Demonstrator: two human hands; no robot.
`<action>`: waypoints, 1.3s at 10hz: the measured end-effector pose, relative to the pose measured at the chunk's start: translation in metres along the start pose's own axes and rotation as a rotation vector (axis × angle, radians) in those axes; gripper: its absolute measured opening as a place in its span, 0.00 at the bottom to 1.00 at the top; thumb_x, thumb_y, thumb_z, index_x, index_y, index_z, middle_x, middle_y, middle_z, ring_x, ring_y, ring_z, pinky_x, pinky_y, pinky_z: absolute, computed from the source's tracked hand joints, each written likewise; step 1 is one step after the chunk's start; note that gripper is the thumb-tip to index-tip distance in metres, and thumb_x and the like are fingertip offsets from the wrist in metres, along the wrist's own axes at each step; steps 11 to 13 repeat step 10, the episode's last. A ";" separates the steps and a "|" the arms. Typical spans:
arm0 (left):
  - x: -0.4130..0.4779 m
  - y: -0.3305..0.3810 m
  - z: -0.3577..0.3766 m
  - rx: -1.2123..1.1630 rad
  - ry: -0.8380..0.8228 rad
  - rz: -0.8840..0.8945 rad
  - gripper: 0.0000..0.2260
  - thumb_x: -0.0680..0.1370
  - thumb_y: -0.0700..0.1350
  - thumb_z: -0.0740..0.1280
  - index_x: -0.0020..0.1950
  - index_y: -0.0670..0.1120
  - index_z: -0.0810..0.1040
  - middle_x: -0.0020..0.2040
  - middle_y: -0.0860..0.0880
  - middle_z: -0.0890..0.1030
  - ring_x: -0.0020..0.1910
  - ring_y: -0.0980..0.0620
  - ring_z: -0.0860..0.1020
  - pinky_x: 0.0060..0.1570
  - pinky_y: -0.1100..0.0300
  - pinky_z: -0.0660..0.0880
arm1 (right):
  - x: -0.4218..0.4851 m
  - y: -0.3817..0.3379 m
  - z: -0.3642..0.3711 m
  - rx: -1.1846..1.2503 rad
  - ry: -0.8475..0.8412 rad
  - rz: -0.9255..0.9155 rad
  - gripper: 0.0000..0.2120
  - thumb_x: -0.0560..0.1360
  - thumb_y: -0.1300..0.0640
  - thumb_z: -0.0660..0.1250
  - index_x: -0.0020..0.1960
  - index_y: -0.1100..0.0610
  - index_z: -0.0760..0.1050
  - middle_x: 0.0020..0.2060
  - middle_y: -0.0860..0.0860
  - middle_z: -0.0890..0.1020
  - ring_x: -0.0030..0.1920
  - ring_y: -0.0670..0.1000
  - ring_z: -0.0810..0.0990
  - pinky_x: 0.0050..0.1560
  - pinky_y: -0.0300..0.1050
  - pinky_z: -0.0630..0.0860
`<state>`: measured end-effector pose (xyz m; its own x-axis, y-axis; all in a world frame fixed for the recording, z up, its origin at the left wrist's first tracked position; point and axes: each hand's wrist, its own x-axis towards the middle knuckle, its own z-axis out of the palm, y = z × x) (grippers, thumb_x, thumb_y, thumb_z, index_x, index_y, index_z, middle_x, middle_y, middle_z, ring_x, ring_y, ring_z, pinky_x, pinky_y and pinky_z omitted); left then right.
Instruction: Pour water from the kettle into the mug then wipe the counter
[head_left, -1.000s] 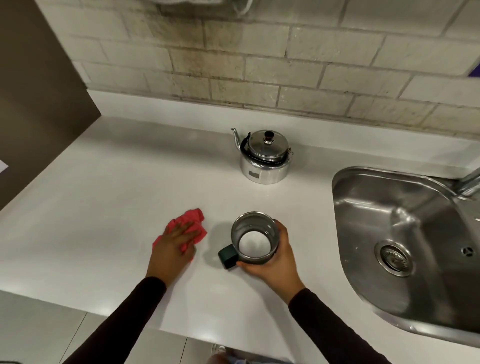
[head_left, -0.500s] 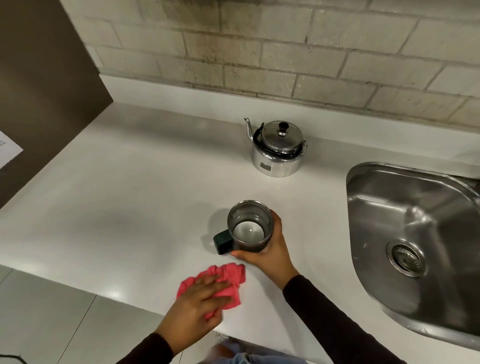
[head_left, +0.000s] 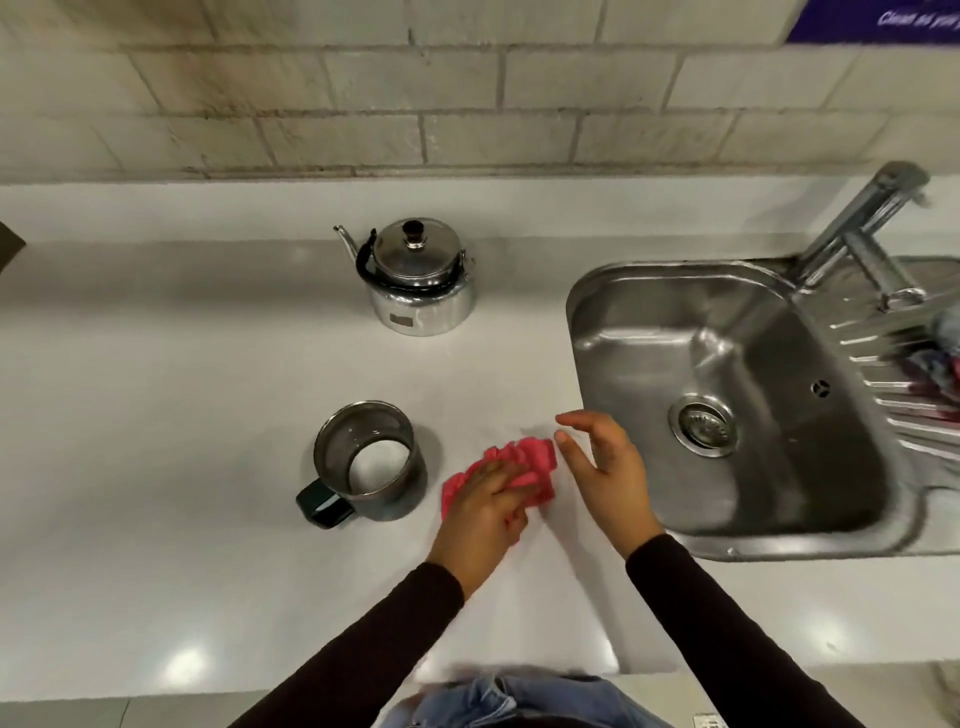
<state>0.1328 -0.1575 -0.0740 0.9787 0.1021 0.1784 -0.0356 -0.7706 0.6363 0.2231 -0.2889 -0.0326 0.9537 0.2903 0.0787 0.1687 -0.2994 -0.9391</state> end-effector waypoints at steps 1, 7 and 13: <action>0.040 0.008 0.015 -0.202 0.057 -0.106 0.19 0.71 0.30 0.65 0.57 0.48 0.82 0.64 0.49 0.79 0.62 0.50 0.77 0.58 0.49 0.75 | 0.009 0.014 -0.019 -0.019 0.043 -0.006 0.13 0.74 0.64 0.68 0.44 0.45 0.78 0.44 0.40 0.80 0.46 0.42 0.79 0.49 0.36 0.75; 0.316 0.010 0.007 -0.283 0.320 -0.313 0.16 0.72 0.36 0.61 0.56 0.45 0.81 0.66 0.48 0.74 0.57 0.44 0.79 0.56 0.44 0.77 | 0.102 0.036 -0.084 0.076 0.072 0.049 0.13 0.75 0.64 0.65 0.44 0.46 0.80 0.44 0.49 0.84 0.43 0.44 0.81 0.43 0.36 0.76; 0.274 0.021 0.019 -0.387 0.327 -0.312 0.10 0.76 0.39 0.62 0.51 0.43 0.82 0.46 0.40 0.84 0.46 0.43 0.82 0.56 0.51 0.76 | 0.106 0.033 -0.080 0.104 0.071 0.076 0.11 0.75 0.61 0.66 0.43 0.44 0.79 0.39 0.46 0.84 0.32 0.58 0.76 0.32 0.41 0.73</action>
